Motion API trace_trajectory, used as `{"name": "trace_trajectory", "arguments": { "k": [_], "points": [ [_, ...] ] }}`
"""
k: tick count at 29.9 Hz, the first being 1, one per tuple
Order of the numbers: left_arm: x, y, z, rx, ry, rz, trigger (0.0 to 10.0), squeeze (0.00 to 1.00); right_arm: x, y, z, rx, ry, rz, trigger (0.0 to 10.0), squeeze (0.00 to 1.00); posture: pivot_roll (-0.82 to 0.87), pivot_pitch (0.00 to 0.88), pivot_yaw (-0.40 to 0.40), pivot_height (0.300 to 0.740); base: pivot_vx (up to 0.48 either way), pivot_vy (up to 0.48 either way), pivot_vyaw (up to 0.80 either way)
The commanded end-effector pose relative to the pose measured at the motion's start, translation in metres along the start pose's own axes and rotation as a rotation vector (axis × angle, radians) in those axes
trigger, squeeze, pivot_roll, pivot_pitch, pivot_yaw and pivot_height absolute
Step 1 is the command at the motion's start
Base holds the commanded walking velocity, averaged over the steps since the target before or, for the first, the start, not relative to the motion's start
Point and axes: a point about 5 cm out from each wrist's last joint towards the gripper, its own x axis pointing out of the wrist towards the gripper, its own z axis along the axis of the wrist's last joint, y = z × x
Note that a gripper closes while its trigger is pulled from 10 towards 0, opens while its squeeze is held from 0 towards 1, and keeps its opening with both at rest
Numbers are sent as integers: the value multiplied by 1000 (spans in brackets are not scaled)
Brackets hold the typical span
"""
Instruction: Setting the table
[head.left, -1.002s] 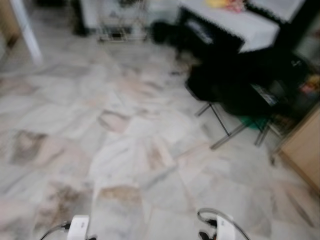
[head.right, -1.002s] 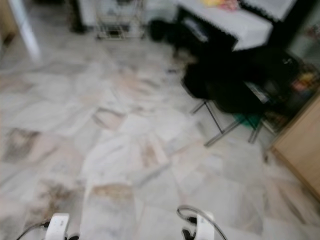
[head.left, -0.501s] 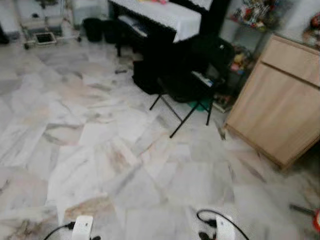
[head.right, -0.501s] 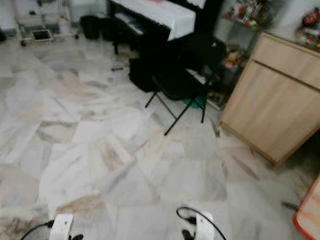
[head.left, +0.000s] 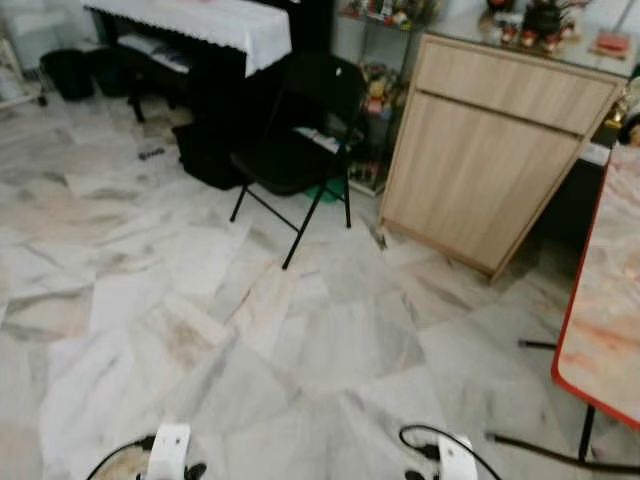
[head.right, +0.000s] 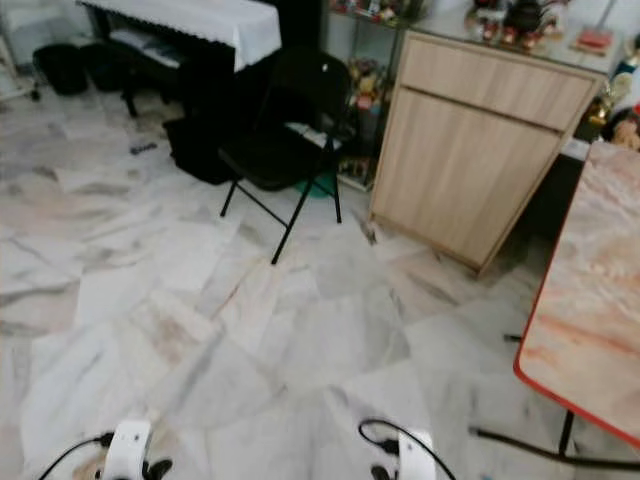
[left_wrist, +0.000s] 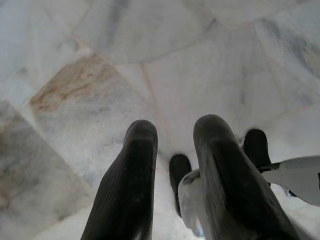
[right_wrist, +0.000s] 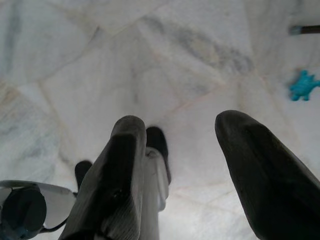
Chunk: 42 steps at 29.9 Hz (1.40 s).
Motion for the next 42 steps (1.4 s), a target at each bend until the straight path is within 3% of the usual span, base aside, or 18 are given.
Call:
{"name": "trace_trajectory", "arguments": {
  "k": [1, 7, 34, 42],
  "points": [
    [-1, -1, -6, 28, 27, -10, 10000, 0, 0, 0, -2, -4, 9, -1, 10000, 0, 116, 0, -37, 740, 0, 0, -763],
    [-1, -2, -5, 43, 23, -9, 10000, 0, 0, 1, -4, -6, 11, 1, 10000, 0, 116, 0, -37, 740, 0, -255, -768],
    [1, -7, 1, 42, 4, -26, 10000, 0, -1, -1, -4, -14, 12, -1, 10000, 0, 115, 0, -41, 740, 0, 0, -764],
    [2, -7, 2, 68, 1, -23, 10000, 0, -1, -3, -3, 9, 0, -8, 10000, 0, 115, 0, -41, 740, 0, -33, 0]
  ]
}}
